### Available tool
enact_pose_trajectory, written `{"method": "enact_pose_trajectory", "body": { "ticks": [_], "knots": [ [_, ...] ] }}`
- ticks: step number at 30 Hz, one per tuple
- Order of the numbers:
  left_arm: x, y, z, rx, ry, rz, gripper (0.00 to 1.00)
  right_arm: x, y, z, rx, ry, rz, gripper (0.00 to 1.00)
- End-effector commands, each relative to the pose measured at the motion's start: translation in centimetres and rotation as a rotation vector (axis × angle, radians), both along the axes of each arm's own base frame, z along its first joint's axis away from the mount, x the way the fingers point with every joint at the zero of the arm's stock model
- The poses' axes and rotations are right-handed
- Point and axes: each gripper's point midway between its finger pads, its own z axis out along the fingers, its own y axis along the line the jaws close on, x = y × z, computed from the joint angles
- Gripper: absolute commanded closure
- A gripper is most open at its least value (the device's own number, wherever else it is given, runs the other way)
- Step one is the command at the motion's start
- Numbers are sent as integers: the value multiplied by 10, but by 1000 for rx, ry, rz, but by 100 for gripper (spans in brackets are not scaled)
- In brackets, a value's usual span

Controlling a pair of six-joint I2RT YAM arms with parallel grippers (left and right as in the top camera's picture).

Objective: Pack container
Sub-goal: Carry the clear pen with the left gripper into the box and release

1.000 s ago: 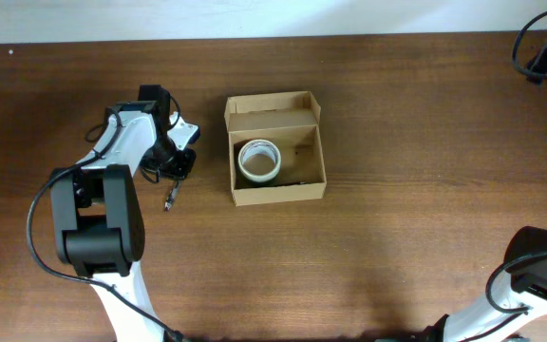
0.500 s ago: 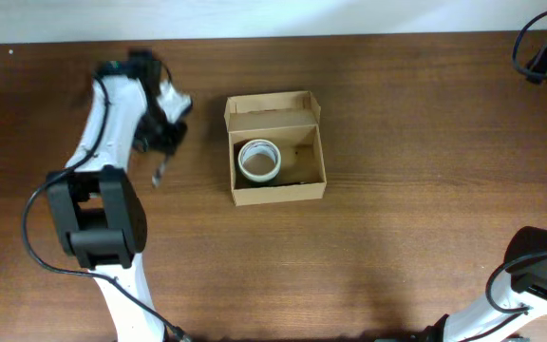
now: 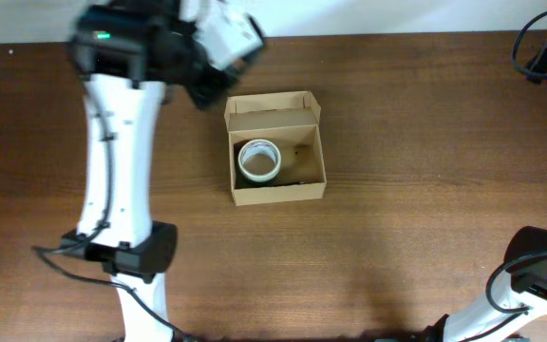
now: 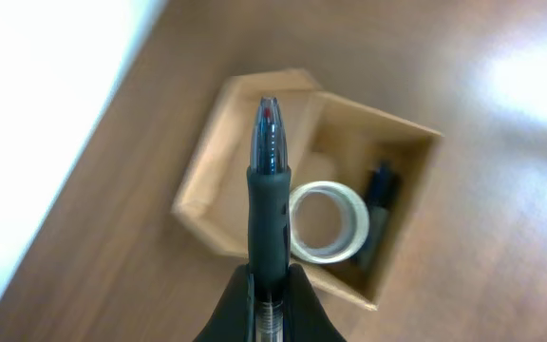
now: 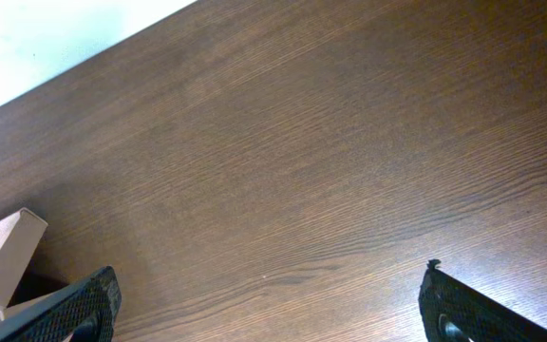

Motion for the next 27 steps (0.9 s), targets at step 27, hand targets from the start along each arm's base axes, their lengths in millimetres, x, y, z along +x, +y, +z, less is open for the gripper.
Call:
{"method": "enact_pose_trajectory", "body": {
  "ticks": [27],
  "knots": [
    [-50, -69, -239, 396, 292, -299, 95, -3, 1, 2, 1, -5, 1, 1]
  ]
}}
